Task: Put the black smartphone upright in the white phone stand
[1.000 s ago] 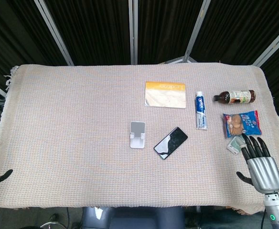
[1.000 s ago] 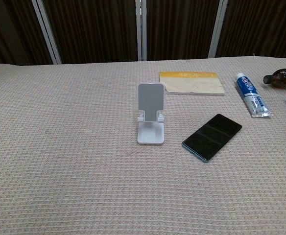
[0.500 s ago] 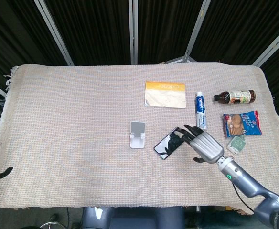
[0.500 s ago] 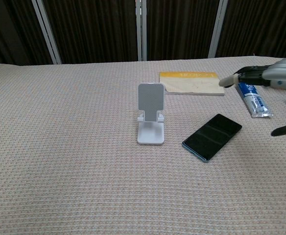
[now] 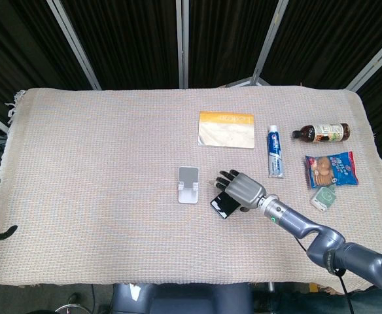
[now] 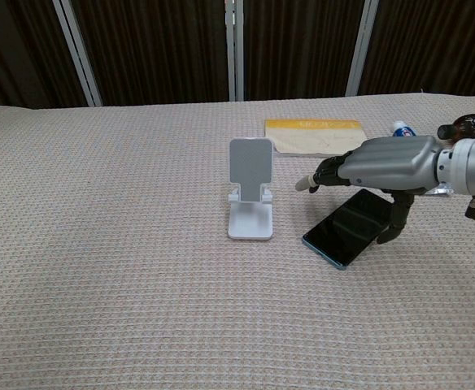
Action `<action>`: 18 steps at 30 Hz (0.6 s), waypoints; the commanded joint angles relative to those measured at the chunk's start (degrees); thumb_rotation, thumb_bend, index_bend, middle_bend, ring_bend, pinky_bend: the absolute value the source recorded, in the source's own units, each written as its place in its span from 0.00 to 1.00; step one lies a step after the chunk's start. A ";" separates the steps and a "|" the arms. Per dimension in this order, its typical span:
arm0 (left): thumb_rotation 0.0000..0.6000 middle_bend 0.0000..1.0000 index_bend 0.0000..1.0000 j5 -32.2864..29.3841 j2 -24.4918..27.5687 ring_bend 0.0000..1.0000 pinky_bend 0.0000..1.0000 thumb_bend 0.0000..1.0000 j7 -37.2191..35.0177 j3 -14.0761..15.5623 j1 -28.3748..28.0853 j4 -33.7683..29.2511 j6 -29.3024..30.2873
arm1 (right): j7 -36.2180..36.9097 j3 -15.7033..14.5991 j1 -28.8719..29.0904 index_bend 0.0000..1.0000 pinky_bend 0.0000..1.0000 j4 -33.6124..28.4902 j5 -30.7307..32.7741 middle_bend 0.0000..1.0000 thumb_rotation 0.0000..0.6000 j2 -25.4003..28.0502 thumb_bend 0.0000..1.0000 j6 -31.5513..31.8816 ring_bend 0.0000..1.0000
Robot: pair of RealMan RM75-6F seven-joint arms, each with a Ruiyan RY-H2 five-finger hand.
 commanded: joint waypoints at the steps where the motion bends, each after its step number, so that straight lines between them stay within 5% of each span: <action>1: 1.00 0.00 0.00 -0.25 -0.16 0.00 0.00 0.00 0.28 -0.06 -0.12 0.15 -0.20 | -0.48 -1.54 1.29 0.08 0.21 2.63 -0.36 0.16 1.00 -1.98 0.00 -0.88 0.09; 11: 1.00 0.00 0.00 -0.71 -0.25 0.00 0.00 0.00 0.72 -0.06 -0.25 -0.03 -0.49 | -2.76 -4.07 2.74 0.11 0.22 6.70 -0.24 0.20 1.00 -4.18 0.00 -0.87 0.13; 18: 1.00 0.00 0.00 -0.87 -0.22 0.00 0.00 0.00 0.70 -0.04 -0.30 -0.09 -0.62 | -3.41 -5.63 2.84 0.38 0.29 8.38 -0.16 0.43 1.00 -4.92 0.08 1.43 0.32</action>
